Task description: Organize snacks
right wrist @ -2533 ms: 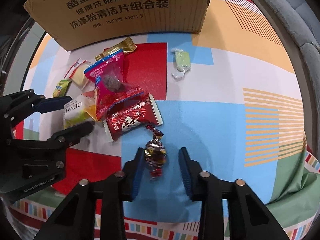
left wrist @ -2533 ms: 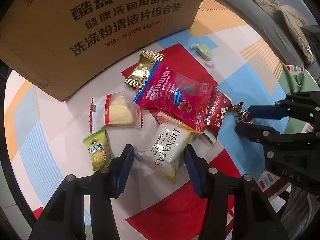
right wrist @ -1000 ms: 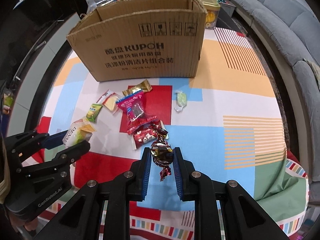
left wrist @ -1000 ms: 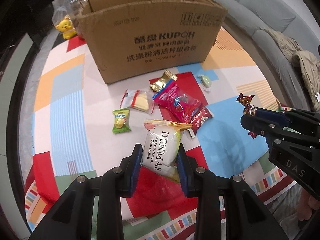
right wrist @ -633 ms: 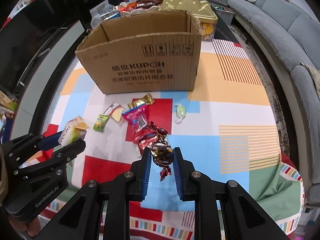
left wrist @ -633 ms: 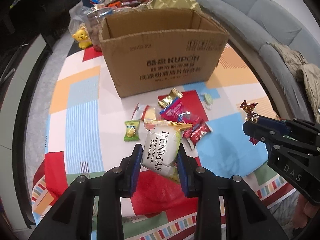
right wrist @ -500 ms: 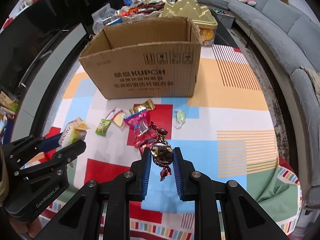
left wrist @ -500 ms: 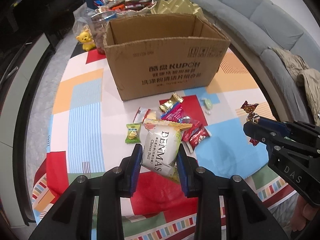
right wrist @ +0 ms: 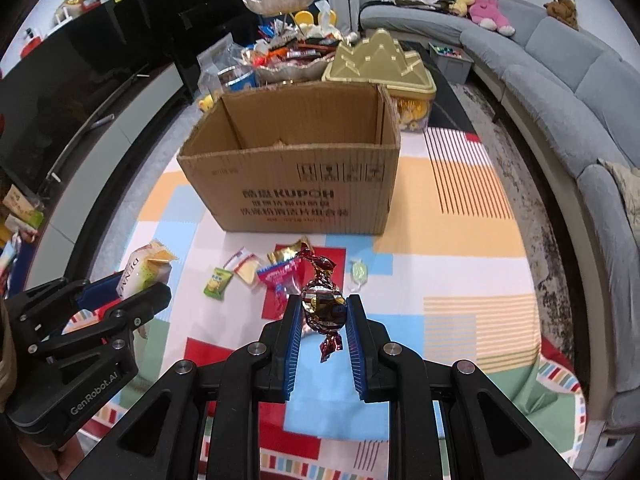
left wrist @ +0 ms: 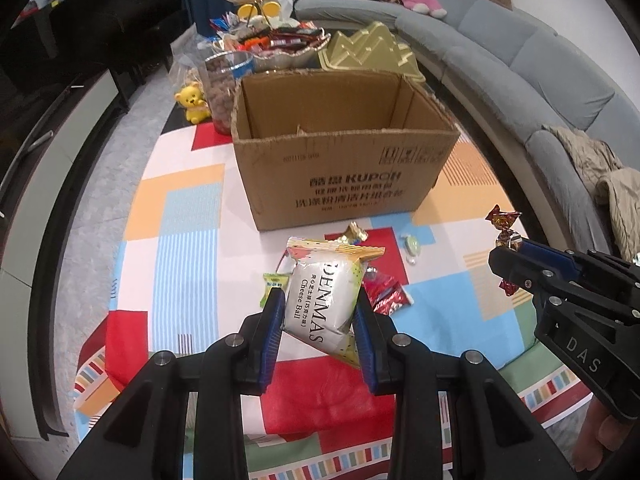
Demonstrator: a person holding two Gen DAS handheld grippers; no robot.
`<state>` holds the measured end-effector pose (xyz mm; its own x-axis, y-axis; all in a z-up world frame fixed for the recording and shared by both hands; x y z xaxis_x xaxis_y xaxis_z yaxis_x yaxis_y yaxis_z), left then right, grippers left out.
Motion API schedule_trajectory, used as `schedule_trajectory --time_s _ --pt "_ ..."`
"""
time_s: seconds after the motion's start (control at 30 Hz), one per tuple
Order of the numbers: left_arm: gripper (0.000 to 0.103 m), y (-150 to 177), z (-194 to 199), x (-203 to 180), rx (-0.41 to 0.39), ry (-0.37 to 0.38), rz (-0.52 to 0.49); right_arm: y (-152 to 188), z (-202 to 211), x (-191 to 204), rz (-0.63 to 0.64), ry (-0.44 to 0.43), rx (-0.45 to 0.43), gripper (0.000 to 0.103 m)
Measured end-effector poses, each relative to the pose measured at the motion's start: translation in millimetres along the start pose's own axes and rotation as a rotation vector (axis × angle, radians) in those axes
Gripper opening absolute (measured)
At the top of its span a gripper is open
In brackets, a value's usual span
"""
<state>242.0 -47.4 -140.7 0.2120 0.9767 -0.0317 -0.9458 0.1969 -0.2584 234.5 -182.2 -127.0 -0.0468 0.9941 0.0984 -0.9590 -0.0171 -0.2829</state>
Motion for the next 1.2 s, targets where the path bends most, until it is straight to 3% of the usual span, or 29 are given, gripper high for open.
schedule_trajectory --time_s 1.2 --pt "0.033 -109 47 1 -0.177 -0.004 0.091 -100 52 -1 0.052 0.037 -0.203 0.023"
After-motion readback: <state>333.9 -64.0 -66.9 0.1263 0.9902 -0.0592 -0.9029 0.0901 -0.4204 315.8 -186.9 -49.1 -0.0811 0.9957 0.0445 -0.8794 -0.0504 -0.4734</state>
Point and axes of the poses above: each gripper's, at about its wrist camera, not at the fingertips, and z roughly against the way its jaws point, x to its left, y to its underside, the point moved 8 cm from there along -z, roughly the way its jaws point, and after that the axes turned 13 degrees about x, right-handed, at the moved point
